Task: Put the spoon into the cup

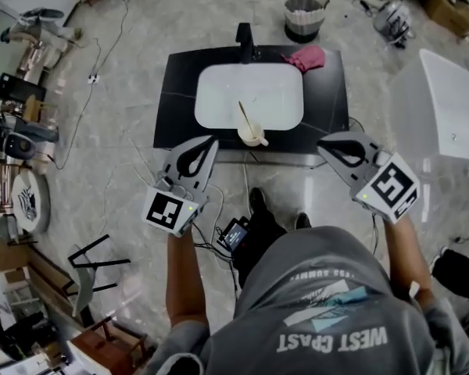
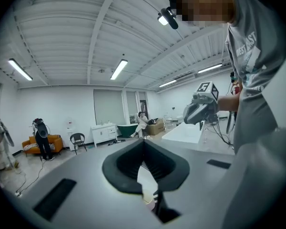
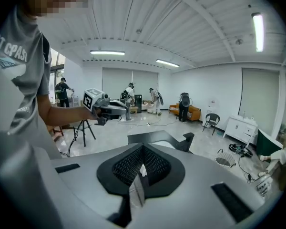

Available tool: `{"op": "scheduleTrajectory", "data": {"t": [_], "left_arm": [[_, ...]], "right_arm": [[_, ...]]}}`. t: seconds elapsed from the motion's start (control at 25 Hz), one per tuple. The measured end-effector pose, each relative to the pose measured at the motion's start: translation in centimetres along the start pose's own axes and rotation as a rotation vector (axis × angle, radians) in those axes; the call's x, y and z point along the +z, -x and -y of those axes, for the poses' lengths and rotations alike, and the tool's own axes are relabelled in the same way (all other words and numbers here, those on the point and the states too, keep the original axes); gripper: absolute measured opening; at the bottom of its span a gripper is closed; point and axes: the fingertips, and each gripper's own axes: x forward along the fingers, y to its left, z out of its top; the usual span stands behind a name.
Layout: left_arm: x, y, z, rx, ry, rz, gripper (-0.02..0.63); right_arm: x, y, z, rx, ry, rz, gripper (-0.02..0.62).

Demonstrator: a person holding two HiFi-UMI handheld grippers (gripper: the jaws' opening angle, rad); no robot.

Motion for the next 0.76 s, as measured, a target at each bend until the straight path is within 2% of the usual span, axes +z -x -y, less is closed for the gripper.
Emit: {"op": "scheduleTrajectory", "data": {"t": [0.44, 0.76], "left_arm": [[1.0, 2.3, 3.5, 0.018, 0.003, -0.001, 0.002], [1.2, 3.8, 4.6, 0.03, 0.013, -0.007, 0.002]], "right_arm": [[-0.9, 3.3, -1.1, -0.007, -0.016, 0.025, 0.031], [-1.3, 4.9, -1.8, -0.019, -0.041, 0.041, 0.031]]}}
